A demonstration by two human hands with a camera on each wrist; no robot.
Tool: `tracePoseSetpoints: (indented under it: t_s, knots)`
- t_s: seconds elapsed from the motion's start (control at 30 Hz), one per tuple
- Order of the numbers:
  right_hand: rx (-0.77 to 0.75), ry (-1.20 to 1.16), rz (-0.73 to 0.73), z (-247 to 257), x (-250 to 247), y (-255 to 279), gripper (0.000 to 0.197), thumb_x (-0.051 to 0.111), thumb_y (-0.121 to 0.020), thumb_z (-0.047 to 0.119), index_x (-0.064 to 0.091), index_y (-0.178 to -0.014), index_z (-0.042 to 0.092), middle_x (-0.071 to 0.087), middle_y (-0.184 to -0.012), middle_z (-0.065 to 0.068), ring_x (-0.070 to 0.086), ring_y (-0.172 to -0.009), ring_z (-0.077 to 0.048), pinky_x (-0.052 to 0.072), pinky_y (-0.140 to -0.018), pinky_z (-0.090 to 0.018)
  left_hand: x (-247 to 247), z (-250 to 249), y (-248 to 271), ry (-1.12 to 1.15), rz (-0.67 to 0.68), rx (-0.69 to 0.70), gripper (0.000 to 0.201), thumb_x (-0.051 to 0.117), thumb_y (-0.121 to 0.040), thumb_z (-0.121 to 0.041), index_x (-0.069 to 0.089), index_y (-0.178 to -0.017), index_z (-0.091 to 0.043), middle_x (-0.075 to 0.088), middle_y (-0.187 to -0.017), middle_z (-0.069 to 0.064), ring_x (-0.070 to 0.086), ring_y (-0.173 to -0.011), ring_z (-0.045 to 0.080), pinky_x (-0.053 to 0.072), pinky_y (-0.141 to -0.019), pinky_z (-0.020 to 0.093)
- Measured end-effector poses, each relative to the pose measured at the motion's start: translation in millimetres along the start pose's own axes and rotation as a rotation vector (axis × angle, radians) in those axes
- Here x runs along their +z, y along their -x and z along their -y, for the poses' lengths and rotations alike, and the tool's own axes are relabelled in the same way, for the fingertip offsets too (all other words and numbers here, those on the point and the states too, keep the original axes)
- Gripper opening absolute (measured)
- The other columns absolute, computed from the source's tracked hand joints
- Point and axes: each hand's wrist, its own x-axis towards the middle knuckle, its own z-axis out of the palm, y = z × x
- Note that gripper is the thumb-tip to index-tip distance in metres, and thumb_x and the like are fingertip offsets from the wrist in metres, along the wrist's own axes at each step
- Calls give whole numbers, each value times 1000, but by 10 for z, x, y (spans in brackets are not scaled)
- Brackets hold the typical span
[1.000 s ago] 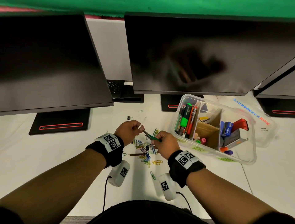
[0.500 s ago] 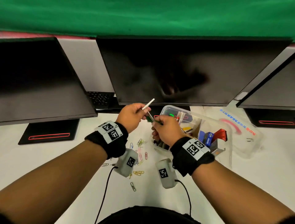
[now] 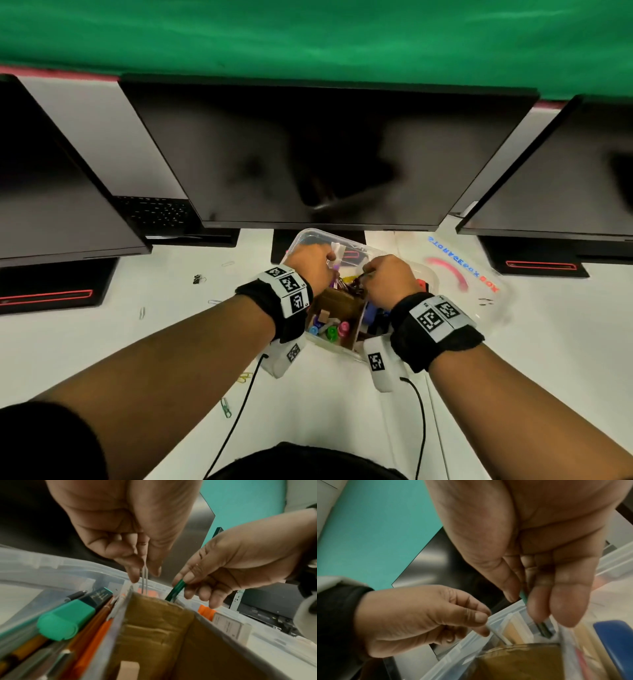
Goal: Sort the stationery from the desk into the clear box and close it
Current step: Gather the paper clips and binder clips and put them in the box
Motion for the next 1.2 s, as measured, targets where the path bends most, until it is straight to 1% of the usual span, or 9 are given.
tracePoseSetpoints:
  t_s: [0.13,0.23,0.37,0.43,0.57,0.73,0.87,1.07,1.2]
  knots:
    - [-62,-11,53,80,22,56,21,55,-90,14,65,-109,10,63,-107,-9,60,-93,-22,48,-80,-27,-60,107,37,74,-22,-13,29,50,-90,-15,59,-117,-22,69,-109,4,63,-98,20,52,-87,32]
    - [-174,-5,67,229,71,118,18,52,-90,18,67,-99,12,66,-105,-5,58,-89,-17,45,-76,-25,-225,385,104,88,-55,-9,25,47,-91,-13,64,-108,-19,70,-106,2,61,-94,16,46,-81,25]
    - [-337,-42,135,668,276,287,19,57,-89,20,67,-105,17,66,-111,-1,61,-102,-18,49,-90,-28,-479,937,250,61,-103,-92,26,47,-90,-10,68,-103,-15,69,-108,4,62,-99,22,43,-82,23]
    - [-426,-41,189,919,454,387,21,59,-89,20,67,-108,15,66,-111,-1,61,-103,-18,48,-90,-28,-575,1264,362,29,-101,-150,26,47,-90,-10,67,-106,-14,68,-111,5,61,-102,22,42,-83,23]
    - [-507,42,308,1251,957,486,24,55,-90,17,65,-111,10,64,-117,-5,58,-110,-22,44,-92,-27,-652,1883,611,-41,46,-234,26,53,-90,-9,64,-113,-12,65,-119,6,57,-112,22,40,-91,22]
    - [-425,228,477,1328,1674,396,41,52,-92,14,50,-132,12,47,-137,-12,44,-128,-27,37,-106,-31,-618,2512,834,-117,188,-331,30,54,-91,-15,59,-120,-21,55,-129,3,53,-118,21,39,-101,27]
    - [-390,352,432,1216,2020,230,49,52,-90,14,44,-137,22,38,-143,-10,33,-134,-30,32,-112,-35,-516,2730,950,-217,324,-210,28,53,-92,-20,59,-119,-22,53,-126,5,51,-117,20,38,-101,26]
    - [-475,503,444,1237,2198,141,59,45,-94,10,30,-145,33,8,-160,-1,4,-147,-29,22,-117,-45,-123,2622,909,-334,432,47,33,55,-91,-33,57,-122,-22,51,-132,4,44,-126,22,36,-106,32]
    - [-414,544,448,1262,2270,96,59,45,-95,16,24,-147,32,4,-160,-1,-3,-147,-30,19,-117,-51,24,2581,864,-450,480,118,29,52,-92,-26,56,-119,-16,53,-128,8,48,-122,26,43,-98,37]
